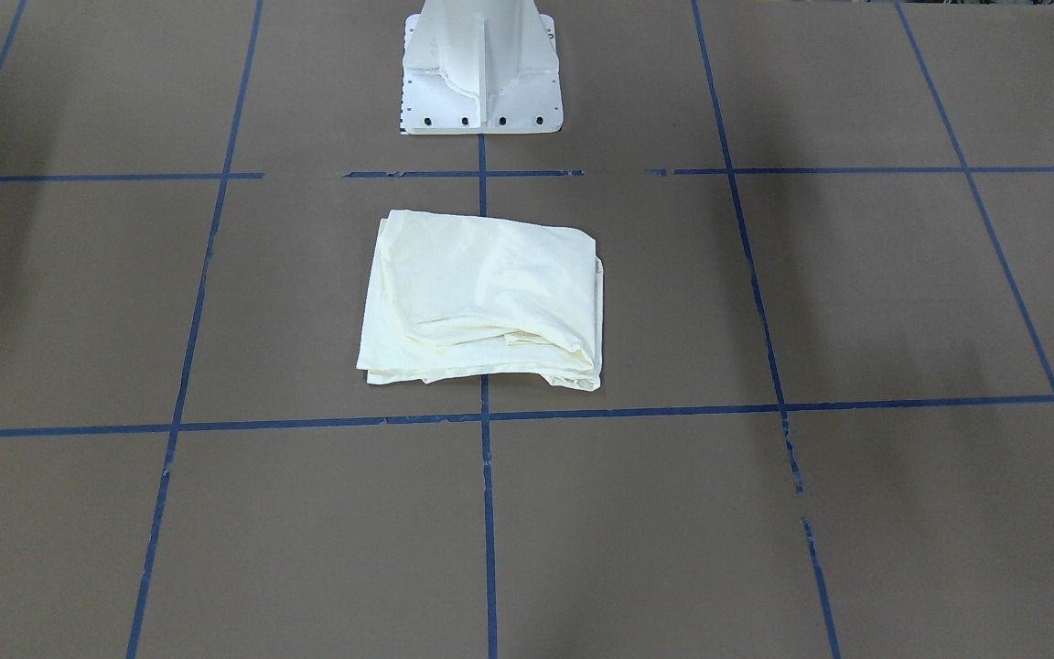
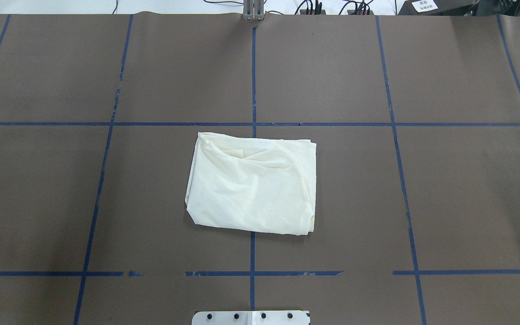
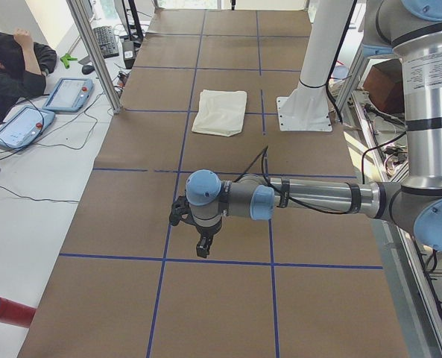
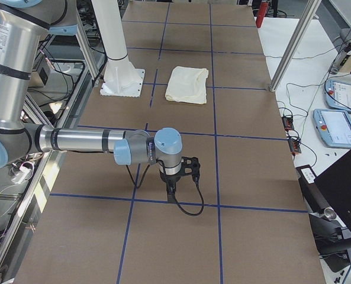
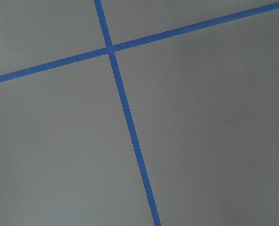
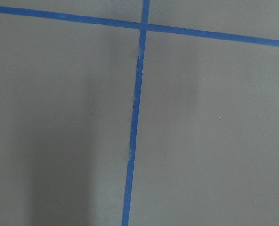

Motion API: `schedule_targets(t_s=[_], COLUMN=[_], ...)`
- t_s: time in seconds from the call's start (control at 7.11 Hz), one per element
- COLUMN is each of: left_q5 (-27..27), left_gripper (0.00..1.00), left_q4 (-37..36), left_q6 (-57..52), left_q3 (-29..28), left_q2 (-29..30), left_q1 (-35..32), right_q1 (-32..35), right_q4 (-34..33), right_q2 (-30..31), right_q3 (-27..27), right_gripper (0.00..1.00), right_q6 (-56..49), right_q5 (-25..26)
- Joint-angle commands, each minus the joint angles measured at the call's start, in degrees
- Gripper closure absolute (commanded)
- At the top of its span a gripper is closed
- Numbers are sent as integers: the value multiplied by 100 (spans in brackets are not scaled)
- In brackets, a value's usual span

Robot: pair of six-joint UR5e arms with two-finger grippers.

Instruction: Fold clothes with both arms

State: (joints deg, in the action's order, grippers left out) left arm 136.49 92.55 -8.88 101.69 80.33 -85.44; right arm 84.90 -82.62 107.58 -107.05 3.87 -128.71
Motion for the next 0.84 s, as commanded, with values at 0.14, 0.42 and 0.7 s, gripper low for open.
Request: schedule_targets(t_s=[0.14,0.42,0.7], left_q5=[9,9,0], left_gripper=[0,0,0], left_q4=[0,0,0], left_q6=[0,0,18], left_q3=[0,9,0], left_q2=[0,0,9], left_q1=[1,1,1], right_q1=[0,0,0], right_q4=[0,0,0], right_q2=[0,-9,-44], right_q3=[0,-9,-44], right_gripper=[0,0,0], right_q6=[0,0,0], right_q5=[-5,-14,-22])
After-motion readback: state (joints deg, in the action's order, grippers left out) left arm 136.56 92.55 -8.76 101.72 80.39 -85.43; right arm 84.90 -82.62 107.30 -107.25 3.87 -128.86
